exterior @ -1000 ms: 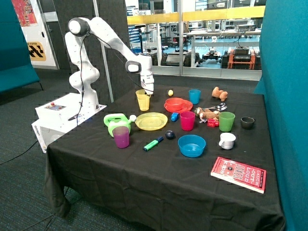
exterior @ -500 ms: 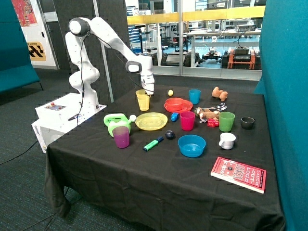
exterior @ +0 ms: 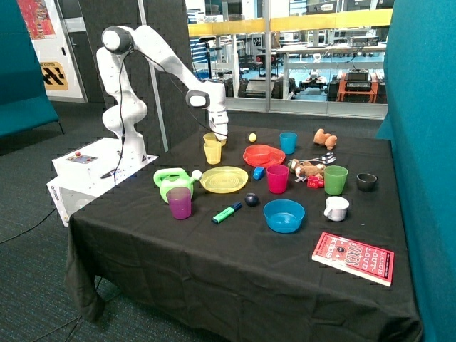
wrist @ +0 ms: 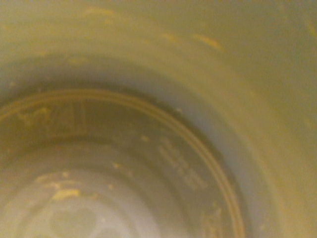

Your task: Place the bowls on the appropriate plate

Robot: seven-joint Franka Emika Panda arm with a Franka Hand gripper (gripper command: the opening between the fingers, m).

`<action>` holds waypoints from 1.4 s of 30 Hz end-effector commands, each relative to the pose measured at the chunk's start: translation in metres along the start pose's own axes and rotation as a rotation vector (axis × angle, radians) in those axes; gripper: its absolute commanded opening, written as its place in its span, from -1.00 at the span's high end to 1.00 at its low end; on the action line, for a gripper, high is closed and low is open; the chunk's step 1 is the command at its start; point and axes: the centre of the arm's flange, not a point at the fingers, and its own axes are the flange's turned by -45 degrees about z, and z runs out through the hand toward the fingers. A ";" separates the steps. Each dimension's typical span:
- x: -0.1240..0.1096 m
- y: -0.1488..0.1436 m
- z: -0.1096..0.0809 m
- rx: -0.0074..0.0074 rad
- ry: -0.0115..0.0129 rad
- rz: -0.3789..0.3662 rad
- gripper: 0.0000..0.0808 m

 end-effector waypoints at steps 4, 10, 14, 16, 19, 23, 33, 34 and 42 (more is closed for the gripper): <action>-0.004 -0.005 -0.004 0.0000 0.0030 0.002 1.00; -0.002 -0.003 -0.016 0.0000 0.0030 0.000 1.00; 0.000 -0.001 -0.026 0.0000 0.0030 0.000 1.00; 0.001 0.002 -0.031 0.0000 0.0030 0.003 1.00; 0.002 0.006 -0.039 0.0000 0.0030 0.008 1.00; 0.001 0.011 -0.046 0.0000 0.0030 0.017 1.00; 0.000 0.022 -0.066 0.0001 0.0030 0.034 1.00; 0.000 0.023 -0.069 0.0001 0.0030 0.035 1.00; 0.009 0.043 -0.106 0.0001 0.0030 0.072 1.00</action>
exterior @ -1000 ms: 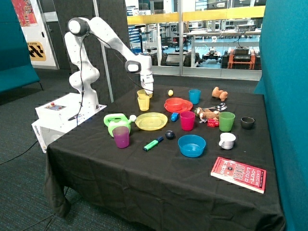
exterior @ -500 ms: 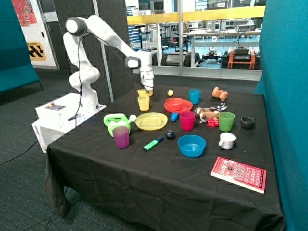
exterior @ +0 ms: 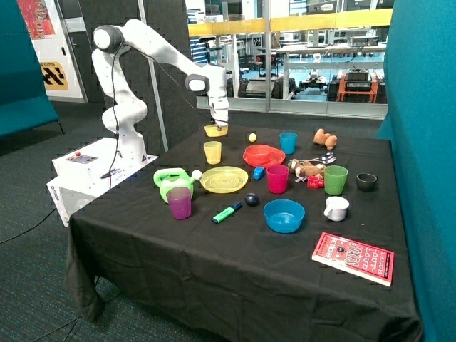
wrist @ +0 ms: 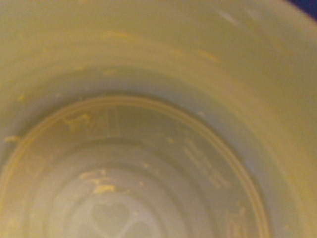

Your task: Place the bowls on the appropriate plate

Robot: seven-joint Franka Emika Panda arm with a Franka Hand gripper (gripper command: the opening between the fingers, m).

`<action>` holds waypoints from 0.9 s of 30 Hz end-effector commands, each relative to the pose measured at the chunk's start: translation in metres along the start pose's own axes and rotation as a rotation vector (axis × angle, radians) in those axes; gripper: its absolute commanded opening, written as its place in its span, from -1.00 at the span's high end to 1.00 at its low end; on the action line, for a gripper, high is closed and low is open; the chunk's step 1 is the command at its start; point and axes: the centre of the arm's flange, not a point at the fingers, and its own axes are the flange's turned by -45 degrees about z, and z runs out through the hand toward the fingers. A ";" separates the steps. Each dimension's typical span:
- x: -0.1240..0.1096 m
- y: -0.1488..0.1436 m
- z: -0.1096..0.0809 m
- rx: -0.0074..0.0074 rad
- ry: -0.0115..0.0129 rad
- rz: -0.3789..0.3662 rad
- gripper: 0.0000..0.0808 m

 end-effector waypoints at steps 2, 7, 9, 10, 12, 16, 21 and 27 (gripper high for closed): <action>0.009 0.023 -0.036 0.0003 -0.0016 0.043 1.00; 0.010 0.042 -0.047 0.0003 -0.0017 0.088 1.00; 0.010 0.048 -0.049 0.0003 -0.0017 0.101 1.00; 0.010 0.052 -0.049 0.0003 -0.0017 0.110 1.00; 0.009 0.059 -0.051 0.0003 -0.0017 0.115 1.00; 0.006 0.073 -0.053 0.0002 -0.0017 0.152 1.00; 0.003 0.087 -0.052 0.0002 -0.0017 0.174 1.00; 0.001 0.106 -0.052 0.0002 -0.0017 0.198 1.00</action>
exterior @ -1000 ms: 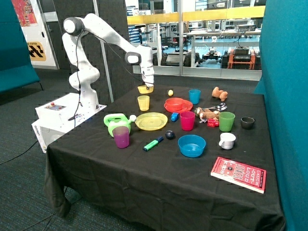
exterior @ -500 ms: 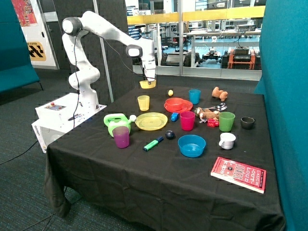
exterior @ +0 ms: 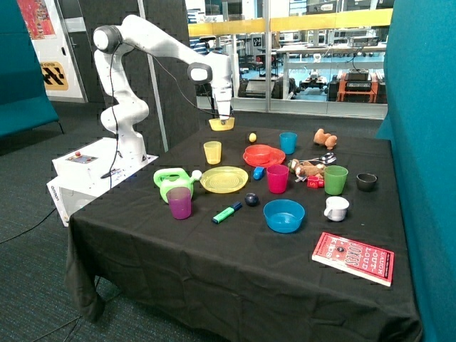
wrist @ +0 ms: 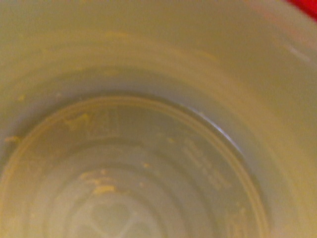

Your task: Place the bowls on the appropriate plate

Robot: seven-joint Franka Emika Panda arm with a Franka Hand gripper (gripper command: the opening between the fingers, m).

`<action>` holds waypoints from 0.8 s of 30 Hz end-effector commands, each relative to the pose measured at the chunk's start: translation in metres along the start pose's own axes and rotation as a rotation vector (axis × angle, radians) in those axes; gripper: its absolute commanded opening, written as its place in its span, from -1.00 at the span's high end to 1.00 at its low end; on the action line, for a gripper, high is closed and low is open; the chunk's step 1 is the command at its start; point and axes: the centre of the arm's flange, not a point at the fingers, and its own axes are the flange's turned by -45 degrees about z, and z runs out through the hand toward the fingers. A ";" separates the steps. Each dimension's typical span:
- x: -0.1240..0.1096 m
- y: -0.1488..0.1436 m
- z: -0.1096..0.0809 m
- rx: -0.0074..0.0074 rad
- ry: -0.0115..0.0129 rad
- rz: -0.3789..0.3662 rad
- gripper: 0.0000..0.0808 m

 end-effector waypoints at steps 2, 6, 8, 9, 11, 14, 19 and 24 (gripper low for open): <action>0.003 0.036 -0.004 -0.0014 -0.0038 0.054 1.00; 0.005 0.045 -0.005 -0.0014 -0.0038 0.063 1.00; 0.006 0.051 -0.006 -0.0014 -0.0038 0.073 1.00; 0.006 0.054 -0.006 -0.0014 -0.0038 0.075 1.00; 0.007 0.059 -0.006 -0.0015 -0.0038 0.084 1.00; 0.006 0.071 -0.006 -0.0015 -0.0038 0.109 1.00; 0.004 0.090 -0.005 -0.0016 -0.0038 0.146 1.00; -0.002 0.118 0.002 -0.0017 -0.0037 0.200 1.00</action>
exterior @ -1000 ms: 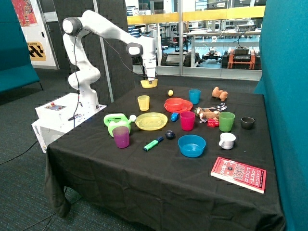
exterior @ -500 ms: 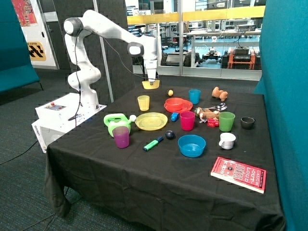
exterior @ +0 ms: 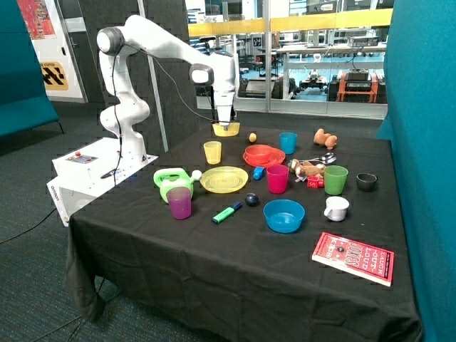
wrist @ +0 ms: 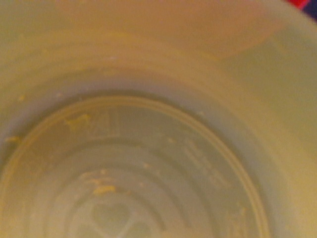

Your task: Place the bowls on the appropriate plate

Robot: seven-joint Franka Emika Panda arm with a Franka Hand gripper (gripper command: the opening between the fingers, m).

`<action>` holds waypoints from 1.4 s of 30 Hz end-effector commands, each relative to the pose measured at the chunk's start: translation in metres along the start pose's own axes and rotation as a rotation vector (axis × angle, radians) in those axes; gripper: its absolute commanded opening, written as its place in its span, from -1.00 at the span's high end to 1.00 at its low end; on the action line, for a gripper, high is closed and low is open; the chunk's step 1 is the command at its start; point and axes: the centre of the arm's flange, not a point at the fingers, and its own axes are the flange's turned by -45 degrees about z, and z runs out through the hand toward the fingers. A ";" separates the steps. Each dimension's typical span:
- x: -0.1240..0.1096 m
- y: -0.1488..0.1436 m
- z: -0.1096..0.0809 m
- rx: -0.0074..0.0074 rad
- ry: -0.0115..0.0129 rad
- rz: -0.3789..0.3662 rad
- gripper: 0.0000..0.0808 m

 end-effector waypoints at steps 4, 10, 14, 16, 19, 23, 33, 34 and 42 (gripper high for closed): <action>-0.001 0.042 0.007 0.0002 0.0006 0.072 1.00; -0.001 0.058 0.008 0.0002 0.0006 0.100 1.00; 0.000 0.063 0.008 0.0002 0.0006 0.110 1.00; 0.001 0.067 0.009 0.0002 0.0006 0.115 1.00; 0.001 0.071 0.010 0.0002 0.0006 0.126 1.00; 0.003 0.078 0.014 0.0002 0.0006 0.148 1.00; 0.005 0.107 0.028 0.0002 0.0006 0.211 1.00; 0.005 0.109 0.029 0.0002 0.0006 0.214 1.00; 0.006 0.126 0.040 0.0002 0.0006 0.243 1.00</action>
